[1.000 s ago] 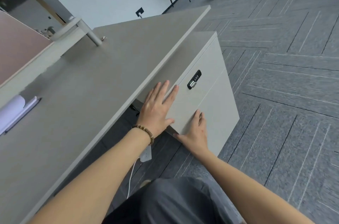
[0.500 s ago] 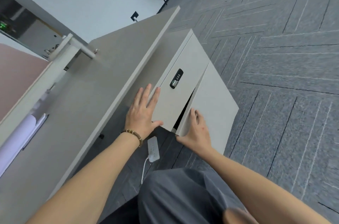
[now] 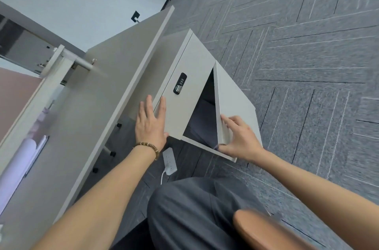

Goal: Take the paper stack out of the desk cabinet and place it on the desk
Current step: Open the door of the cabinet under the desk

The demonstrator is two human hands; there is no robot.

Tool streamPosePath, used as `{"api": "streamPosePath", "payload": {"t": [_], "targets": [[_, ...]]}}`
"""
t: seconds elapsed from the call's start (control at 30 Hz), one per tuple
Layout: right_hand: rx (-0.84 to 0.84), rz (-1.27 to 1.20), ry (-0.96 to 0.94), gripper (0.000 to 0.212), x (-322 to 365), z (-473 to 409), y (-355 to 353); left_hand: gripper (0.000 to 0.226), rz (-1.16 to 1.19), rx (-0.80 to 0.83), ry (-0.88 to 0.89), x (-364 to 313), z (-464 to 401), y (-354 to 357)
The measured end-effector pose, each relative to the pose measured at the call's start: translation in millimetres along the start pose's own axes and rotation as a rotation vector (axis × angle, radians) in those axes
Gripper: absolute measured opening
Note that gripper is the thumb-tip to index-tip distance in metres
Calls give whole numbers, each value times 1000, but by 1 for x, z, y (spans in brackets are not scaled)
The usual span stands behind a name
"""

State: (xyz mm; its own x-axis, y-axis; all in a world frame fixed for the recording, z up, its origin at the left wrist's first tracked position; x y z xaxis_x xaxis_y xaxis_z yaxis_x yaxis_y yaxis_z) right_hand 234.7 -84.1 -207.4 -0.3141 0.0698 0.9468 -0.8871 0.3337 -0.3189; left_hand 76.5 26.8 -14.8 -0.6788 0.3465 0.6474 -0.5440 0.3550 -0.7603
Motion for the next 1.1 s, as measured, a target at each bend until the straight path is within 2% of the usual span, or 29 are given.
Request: {"api": "streamPosePath", "payload": {"t": [0.17,0.4,0.53,0.67,0.77,0.83,1.0,1.1], "targets": [[-1,-9,-12,80,-7,13,-55,119,7,1,-17,0,1,-2],[-29,-29,65,59,-24,14,-129,121,23,24,-28,-2,0,-6],[-151,-49,124,48,-29,9,-172,125,17,23,-36,-3,-1,-7],[-324,86,168,40,-37,-10,-195,125,-7,11,-25,-2,-1,-8],[-350,202,199,35,-39,-25,-206,126,-9,1,-30,-3,0,-10],[-310,271,212,43,-35,-35,-209,125,-7,-6,-32,-4,1,-10],[-347,640,213,91,-27,-63,-205,123,-1,-1,-40,-3,-1,-8],[-337,745,206,103,-23,-81,-207,123,-1,0,-45,-3,-1,-5]]}}
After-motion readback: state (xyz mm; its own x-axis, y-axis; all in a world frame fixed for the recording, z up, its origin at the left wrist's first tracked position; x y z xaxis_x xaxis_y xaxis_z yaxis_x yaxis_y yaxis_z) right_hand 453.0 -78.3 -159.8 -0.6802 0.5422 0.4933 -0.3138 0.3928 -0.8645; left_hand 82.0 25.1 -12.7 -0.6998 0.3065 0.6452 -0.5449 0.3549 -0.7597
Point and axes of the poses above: each hand's wrist, its own z-axis away from the middle knuckle, its own y-axis out of the palm, x = y × z, the point moved 2 cm from there along -z, towards the middle knuckle, and after that the axes turned 3 degrees about -z, right-handed, at the moved point
